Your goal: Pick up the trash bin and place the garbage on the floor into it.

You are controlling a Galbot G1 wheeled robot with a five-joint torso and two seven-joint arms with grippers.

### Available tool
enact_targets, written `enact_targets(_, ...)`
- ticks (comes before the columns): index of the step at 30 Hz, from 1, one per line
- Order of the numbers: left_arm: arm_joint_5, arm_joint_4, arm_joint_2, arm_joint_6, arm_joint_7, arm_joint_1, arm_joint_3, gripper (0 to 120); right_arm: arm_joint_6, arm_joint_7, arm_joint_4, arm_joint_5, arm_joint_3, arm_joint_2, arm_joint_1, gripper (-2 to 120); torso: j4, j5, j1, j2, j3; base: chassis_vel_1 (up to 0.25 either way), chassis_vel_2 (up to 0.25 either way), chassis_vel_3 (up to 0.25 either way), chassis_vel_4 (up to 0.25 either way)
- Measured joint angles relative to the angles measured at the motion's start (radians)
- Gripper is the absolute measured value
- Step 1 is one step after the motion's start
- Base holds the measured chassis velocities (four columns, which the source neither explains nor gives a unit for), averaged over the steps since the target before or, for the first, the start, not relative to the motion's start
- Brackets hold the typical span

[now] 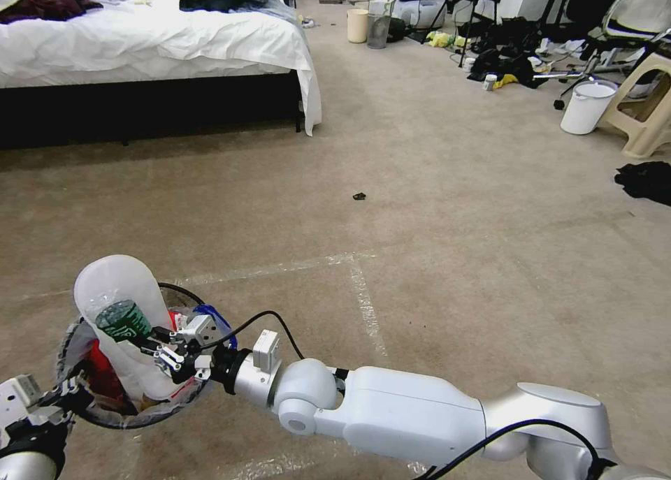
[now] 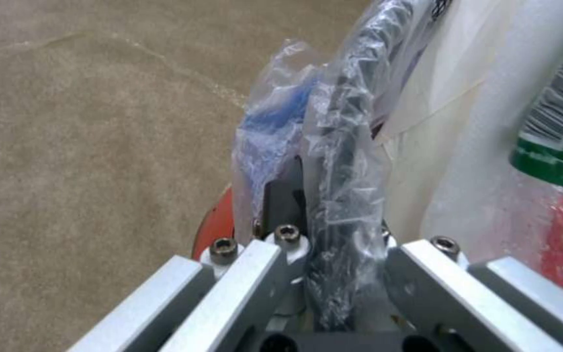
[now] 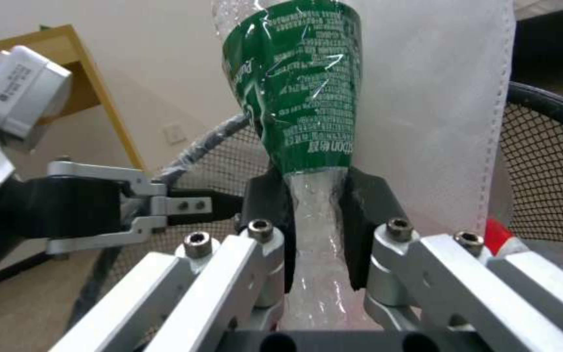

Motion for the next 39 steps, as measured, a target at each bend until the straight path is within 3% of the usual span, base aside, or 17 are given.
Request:
enact_targets(9,0.000,0.006,0.003,-0.001,0.000,-0.001,0.000,1,-0.005,0.004,0.032,-0.003,0.019,-0.012,0.002,43,0.0000,0.0000,0.000,0.000,0.000,0.000,0.000,0.000,0.000)
enact_targets(10,0.000,0.006,0.004,-0.001,0.001,-0.001,0.000,1,-0.005,0.005,0.042,-0.003,0.025,-0.015,0.004,51,0.0000,0.0001,0.000,0.000,0.000,0.000,0.000,0.000,0.000)
enact_targets(15,0.000,0.007,0.006,-0.001,0.001,-0.002,0.000,1,-0.007,0.006,0.059,-0.001,0.034,-0.024,0.006,65,0.0000,0.0000,0.000,0.000,0.000,0.000,0.000,0.000,0.000)
enact_targets(16,0.000,0.008,0.005,-0.001,0.001,-0.002,0.001,1,-0.007,0.006,0.065,-0.001,0.035,-0.029,0.005,73,0.0000,0.0001,0.000,0.000,0.000,0.000,0.000,0.000,0.000)
enact_targets(20,0.000,0.008,0.004,-0.001,0.001,-0.003,0.003,1,-0.007,0.007,0.071,-0.004,0.036,-0.035,0.000,83,0.0000,0.0000,0.000,0.000,0.000,0.000,0.000,0.000,0.000)
enact_targets(22,0.001,0.008,0.003,-0.001,0.001,-0.003,0.004,1,-0.007,0.007,0.074,-0.009,0.038,-0.040,-0.004,95,-0.0001,0.0001,0.000,0.000,0.000,0.000,0.000,0.000,0.000)
enact_targets(25,0.001,0.008,0.002,-0.001,0.001,-0.002,0.004,1,-0.007,0.007,0.080,-0.013,0.045,-0.042,-0.008,99,0.0000,0.0000,0.000,0.000,0.000,0.000,0.000,0.000,0.000)
enact_targets(39,0.006,0.006,0.000,-0.001,0.001,-0.001,0.008,1,-0.014,0.010,0.131,-0.014,0.096,-0.054,-0.016,100,0.0000,0.0001,0.000,0.000,0.000,0.000,0.000,0.000,0.000)
